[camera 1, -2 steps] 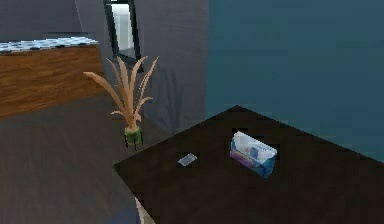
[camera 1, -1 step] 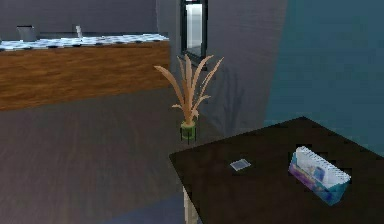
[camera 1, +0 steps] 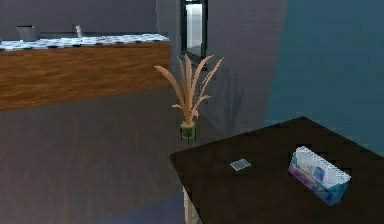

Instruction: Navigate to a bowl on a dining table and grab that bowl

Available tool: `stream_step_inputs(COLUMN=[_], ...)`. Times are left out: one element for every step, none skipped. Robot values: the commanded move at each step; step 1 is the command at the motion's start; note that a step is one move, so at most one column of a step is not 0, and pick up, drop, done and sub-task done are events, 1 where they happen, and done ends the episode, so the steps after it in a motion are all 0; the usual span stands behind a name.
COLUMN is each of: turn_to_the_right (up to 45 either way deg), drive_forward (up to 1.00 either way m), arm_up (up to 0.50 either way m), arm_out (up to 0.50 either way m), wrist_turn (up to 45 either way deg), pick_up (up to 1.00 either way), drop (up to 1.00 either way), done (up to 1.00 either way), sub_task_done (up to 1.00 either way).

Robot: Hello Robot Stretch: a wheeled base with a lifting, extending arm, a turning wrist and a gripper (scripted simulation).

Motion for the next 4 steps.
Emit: stream_step_inputs(turn_to_the_right=[0.0,0.0,0.0,0.0], drive_forward=[0.00,0.00,0.00,0.00], arm_up=[0.38,0.00,0.00,0.00], arm_out=[0.00,0.38,0.00,0.00], wrist_turn=[0.0,0.0,45.0,45.0], pick_up=[0.00,0.00,0.00,0.00], drop=[0.00,0.00,0.00,0.00], done=[0.00,0.00,0.00,0.00], sub_task_done=[0.00,0.00,0.00,0.00])
